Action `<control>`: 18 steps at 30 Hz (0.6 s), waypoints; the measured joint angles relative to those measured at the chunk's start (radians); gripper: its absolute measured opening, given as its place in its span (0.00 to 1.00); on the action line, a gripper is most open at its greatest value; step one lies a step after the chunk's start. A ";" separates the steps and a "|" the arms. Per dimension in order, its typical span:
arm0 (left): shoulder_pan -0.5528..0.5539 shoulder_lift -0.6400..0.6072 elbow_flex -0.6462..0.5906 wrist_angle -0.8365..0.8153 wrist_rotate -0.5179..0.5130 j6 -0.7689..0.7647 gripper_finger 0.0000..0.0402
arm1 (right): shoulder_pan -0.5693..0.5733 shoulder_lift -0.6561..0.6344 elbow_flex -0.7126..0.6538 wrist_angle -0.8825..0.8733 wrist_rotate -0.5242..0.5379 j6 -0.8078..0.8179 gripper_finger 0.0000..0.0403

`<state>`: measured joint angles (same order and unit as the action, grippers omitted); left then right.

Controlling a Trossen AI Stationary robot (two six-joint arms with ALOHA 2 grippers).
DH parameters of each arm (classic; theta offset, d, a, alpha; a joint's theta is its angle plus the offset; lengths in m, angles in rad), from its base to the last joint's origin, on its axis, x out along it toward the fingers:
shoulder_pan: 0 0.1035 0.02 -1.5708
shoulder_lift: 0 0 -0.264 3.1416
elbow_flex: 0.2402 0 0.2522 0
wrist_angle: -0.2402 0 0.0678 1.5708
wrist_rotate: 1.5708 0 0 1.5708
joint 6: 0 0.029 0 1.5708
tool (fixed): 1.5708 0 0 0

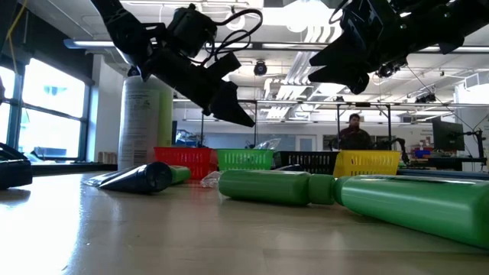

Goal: Pick & Place Travel size toiletries
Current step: Put the blue shave cream into the red bin

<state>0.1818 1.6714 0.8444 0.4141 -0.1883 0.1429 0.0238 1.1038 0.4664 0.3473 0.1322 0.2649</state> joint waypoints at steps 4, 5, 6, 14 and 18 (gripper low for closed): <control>0.000 0.000 0.000 -0.004 0.000 0.000 0.06 | 0.000 0.000 0.000 0.000 0.000 0.000 0.52; 0.000 0.000 0.000 -0.006 0.000 0.000 0.06 | 0.000 0.000 0.000 0.000 0.000 0.000 0.52; 0.000 0.000 0.000 -0.010 0.000 -0.001 0.06 | 0.000 0.000 0.000 0.000 0.001 0.000 0.52; 0.000 0.000 0.000 -0.038 0.001 -0.024 0.06 | 0.000 0.000 0.000 0.000 0.075 0.000 0.52; 0.000 0.000 0.000 -0.043 0.002 -0.024 0.06 | 0.000 0.000 0.000 -0.001 0.078 0.000 0.52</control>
<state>0.1818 1.6714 0.8440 0.3709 -0.1867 0.1193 0.0238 1.1038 0.4664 0.3466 0.2104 0.2653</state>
